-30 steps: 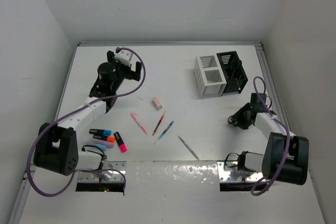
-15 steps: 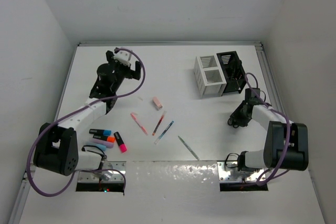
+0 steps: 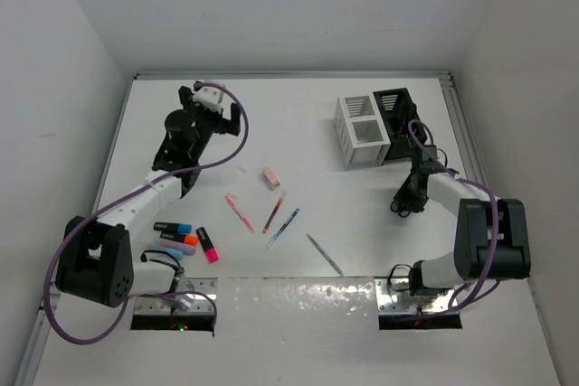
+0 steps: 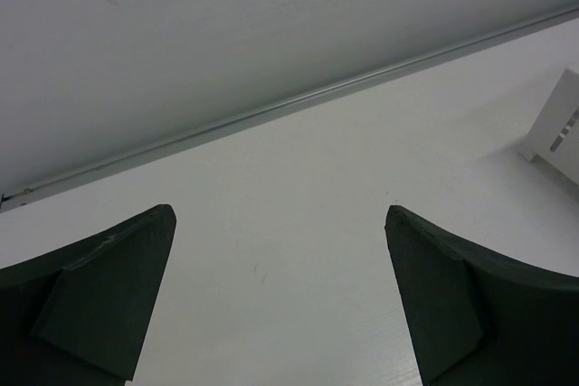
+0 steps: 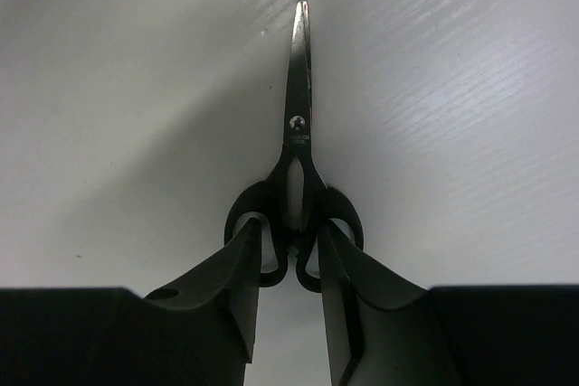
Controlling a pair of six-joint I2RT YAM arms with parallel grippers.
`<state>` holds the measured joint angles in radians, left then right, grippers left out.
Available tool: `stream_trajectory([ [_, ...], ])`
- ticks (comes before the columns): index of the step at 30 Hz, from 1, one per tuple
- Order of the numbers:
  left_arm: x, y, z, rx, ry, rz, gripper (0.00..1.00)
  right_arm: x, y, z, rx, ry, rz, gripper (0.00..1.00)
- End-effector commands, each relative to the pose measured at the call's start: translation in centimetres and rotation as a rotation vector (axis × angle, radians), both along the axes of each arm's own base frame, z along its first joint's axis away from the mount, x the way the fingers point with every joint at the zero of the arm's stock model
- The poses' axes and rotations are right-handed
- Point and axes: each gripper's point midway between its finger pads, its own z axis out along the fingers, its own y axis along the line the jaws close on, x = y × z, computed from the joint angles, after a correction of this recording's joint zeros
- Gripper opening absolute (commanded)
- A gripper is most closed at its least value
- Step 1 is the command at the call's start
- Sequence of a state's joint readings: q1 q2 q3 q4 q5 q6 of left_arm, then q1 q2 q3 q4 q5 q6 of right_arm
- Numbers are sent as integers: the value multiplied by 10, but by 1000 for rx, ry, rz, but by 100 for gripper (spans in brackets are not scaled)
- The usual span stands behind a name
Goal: Sort the stationery into containers
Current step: Pick up the scissors from the corner of the board.
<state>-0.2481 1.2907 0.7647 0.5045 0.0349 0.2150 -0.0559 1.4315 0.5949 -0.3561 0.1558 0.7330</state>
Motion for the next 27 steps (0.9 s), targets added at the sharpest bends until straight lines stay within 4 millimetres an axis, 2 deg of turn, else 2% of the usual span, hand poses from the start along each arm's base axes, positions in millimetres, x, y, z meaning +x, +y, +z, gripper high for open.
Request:
stream_trajectory([
  [1,-5,2,23,-12,-71,9,100,-5,-5,-4,-65,55,41,31],
  [8,-4,6,22,-15,-76,18,100,-14,-11,-8,-123,120,54,30],
  [9,-4,5,23,-15,-79,16,100,-15,-5,-9,-128,126,77,30],
  [13,-2,8,25,-16,-89,24,100,-23,-4,-12,-141,150,78,29],
  [16,-1,10,26,-13,-94,29,100,-26,-1,-16,-140,160,84,23],
  [19,-1,11,26,-10,-96,35,100,-28,1,-19,-142,167,93,10],
  [20,0,12,26,-10,-96,41,100,-27,1,-19,-144,163,97,2],
  [21,0,12,26,-7,-95,40,100,-27,1,-18,-147,159,105,0],
  [27,-1,12,25,7,-94,32,100,-14,12,-2,-100,31,127,0],
])
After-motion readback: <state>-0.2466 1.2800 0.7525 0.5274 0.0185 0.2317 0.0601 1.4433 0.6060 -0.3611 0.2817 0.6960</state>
